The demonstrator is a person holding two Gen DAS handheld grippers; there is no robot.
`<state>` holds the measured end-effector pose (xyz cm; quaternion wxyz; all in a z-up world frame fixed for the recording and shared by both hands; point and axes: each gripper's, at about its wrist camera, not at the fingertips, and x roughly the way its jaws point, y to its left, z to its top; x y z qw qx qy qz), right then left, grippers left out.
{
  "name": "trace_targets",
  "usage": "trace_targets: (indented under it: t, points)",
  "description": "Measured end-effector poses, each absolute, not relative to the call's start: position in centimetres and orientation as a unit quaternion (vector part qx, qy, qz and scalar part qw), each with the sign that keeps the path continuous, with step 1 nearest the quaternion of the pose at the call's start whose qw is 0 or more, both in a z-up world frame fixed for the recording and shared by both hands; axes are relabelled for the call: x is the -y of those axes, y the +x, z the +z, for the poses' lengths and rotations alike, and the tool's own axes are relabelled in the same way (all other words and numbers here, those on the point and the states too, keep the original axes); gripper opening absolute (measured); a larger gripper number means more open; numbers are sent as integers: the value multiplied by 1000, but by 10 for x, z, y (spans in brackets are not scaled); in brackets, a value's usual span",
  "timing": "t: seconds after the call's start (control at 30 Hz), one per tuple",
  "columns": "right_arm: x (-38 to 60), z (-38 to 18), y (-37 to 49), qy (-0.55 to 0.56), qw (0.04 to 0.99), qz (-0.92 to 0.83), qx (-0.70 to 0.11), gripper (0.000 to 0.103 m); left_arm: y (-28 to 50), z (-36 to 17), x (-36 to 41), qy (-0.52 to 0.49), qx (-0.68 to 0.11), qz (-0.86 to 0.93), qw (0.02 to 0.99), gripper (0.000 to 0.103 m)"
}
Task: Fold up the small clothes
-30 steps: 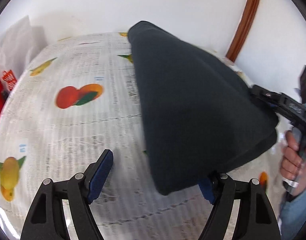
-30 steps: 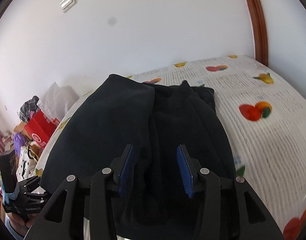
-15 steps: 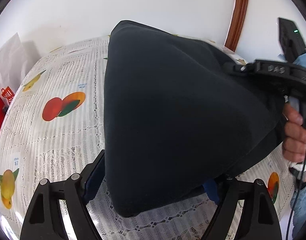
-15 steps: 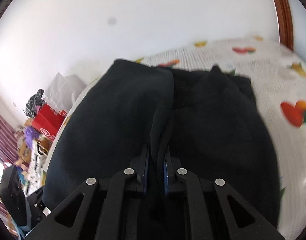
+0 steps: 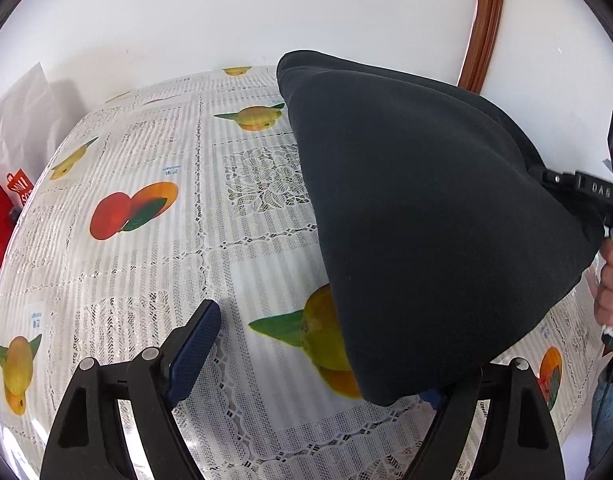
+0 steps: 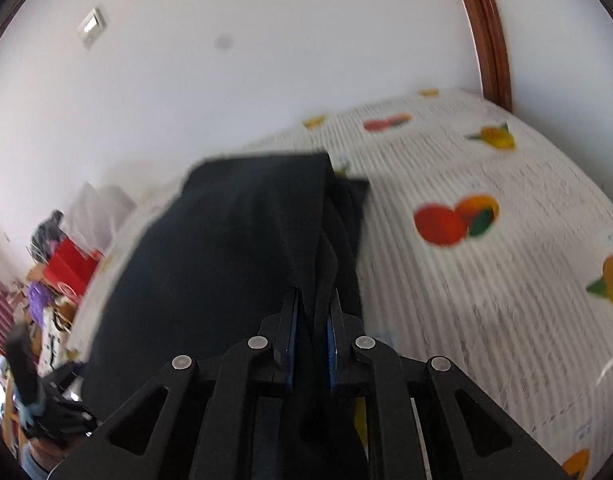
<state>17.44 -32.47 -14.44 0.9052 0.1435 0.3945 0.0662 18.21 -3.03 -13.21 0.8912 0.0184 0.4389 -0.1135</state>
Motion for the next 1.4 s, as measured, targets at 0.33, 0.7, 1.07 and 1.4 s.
trace_targets:
  t: [0.33,0.7,1.07,1.4]
  points:
    - [319,-136,125,75,911,43,-403,27,179,-132,19,0,-447,-121,886,83]
    - [309,-125,47,46,909,68,-408,46,141,-113,17,23,-424,-143,894,81]
    - [306,-154,79,125,903,55,-407,12,156,-111,31,23,-421,-142,896,18]
    - [317,-152,98,120,902,47,-411,12,154,-122,24,-5,-448,-154,881,23]
